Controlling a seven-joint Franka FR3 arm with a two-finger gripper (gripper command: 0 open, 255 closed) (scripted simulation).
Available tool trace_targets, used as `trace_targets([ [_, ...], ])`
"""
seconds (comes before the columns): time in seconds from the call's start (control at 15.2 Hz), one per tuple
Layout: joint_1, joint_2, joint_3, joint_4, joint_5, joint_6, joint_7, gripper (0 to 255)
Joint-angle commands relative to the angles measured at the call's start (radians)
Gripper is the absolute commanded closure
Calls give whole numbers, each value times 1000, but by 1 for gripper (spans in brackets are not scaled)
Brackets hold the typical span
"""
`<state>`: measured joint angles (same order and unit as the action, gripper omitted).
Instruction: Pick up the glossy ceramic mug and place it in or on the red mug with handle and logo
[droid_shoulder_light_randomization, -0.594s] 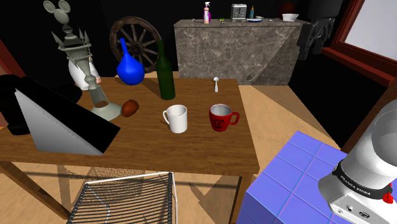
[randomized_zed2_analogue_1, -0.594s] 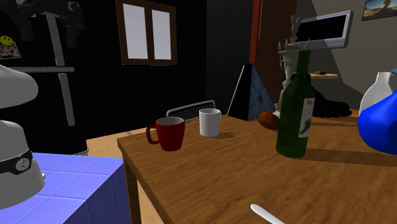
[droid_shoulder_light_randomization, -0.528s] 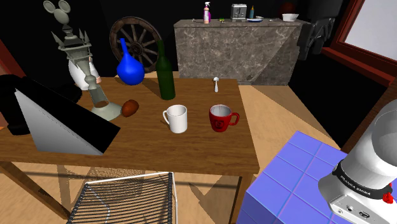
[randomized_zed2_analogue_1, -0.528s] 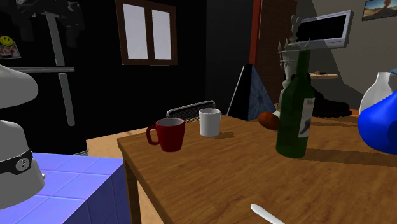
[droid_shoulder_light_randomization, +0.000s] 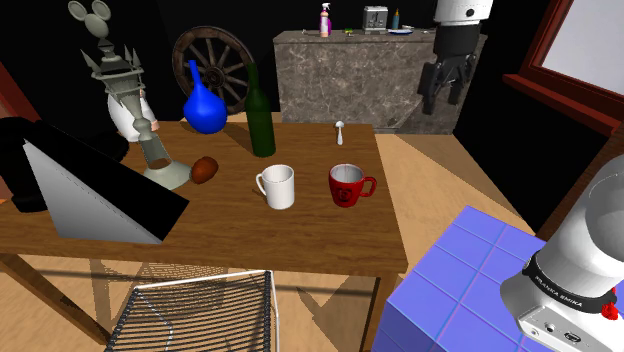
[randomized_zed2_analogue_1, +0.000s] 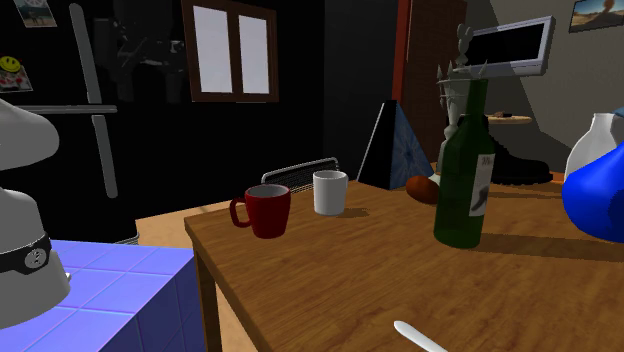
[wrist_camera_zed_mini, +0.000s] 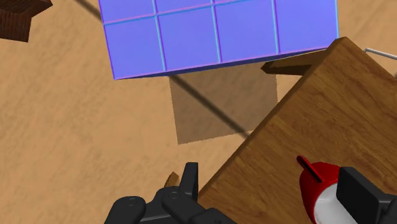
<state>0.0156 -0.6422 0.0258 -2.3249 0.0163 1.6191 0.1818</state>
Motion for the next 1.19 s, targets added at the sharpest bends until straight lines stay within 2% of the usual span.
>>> trace_targets([
  [0.0,10,53,25,7,20,50,35,0],
  [0.59,42,329,121,101,64,246,171,0],
  [1.12,69,609,185,274,45,366,295,0],
])
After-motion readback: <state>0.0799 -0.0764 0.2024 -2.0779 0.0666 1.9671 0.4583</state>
